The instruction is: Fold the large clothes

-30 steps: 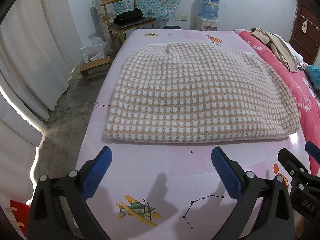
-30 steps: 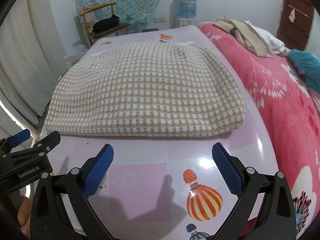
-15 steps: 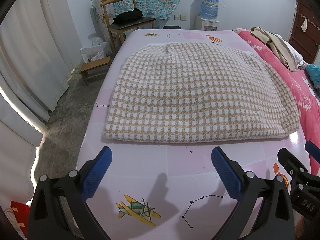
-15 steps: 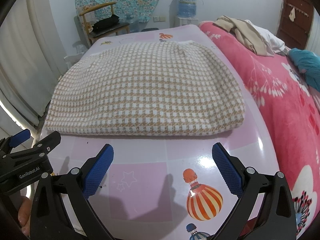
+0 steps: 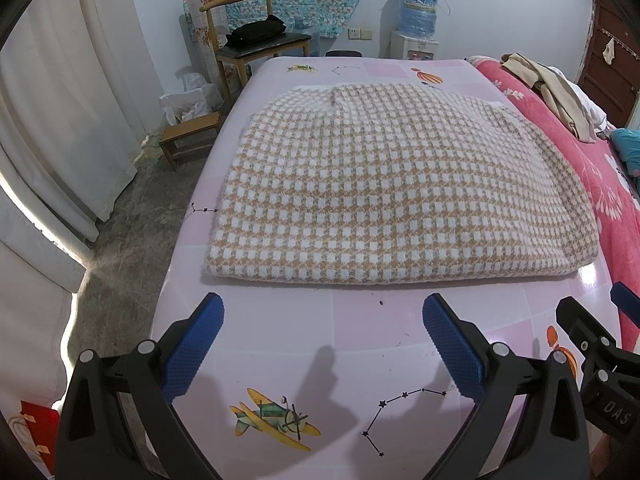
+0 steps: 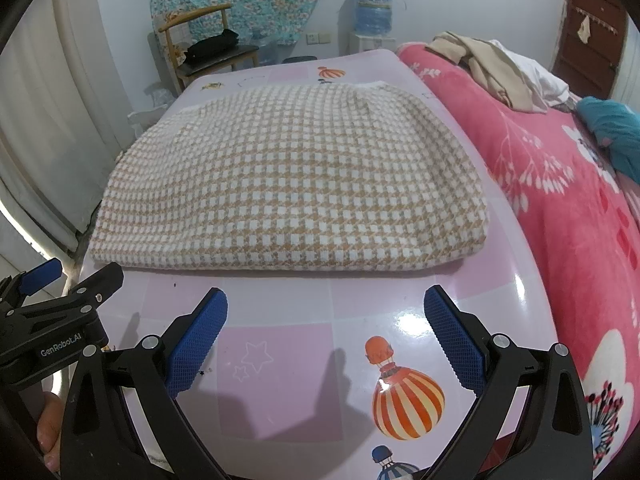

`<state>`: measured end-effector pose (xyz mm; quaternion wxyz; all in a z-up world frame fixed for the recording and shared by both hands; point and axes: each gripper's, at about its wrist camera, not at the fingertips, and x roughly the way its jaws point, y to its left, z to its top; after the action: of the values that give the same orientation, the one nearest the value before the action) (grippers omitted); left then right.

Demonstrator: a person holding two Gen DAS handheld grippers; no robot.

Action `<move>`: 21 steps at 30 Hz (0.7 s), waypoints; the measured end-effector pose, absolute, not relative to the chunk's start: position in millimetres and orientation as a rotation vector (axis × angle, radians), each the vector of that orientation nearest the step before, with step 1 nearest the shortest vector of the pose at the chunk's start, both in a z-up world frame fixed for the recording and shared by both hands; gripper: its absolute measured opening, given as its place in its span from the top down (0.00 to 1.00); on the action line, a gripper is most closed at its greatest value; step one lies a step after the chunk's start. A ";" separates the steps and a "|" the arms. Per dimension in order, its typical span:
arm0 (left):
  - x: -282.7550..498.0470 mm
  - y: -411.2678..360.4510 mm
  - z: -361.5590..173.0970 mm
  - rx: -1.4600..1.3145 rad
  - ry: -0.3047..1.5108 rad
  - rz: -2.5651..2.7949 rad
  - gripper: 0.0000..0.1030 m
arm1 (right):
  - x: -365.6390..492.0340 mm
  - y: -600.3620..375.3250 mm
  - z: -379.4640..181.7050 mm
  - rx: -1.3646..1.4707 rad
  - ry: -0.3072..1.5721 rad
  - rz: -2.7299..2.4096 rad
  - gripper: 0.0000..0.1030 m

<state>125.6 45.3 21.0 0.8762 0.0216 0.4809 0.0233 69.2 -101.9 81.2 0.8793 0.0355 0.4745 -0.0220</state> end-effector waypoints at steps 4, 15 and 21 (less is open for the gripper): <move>125.5 45.0 20.6 0.046 1.003 0.048 0.05 | 69.6 -101.9 80.9 0.076 0.990 -0.047 0.08; 125.8 44.6 20.7 0.046 1.004 0.049 0.05 | 70.2 -102.0 80.3 0.075 0.990 -0.045 0.08; 126.2 44.8 20.4 0.047 1.003 0.049 0.05 | 70.4 -101.4 80.2 0.075 0.990 -0.047 0.08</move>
<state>126.2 44.8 20.4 0.8763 0.0225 0.4807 0.0233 70.4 -101.4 80.2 0.8791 0.0361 0.4747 -0.0227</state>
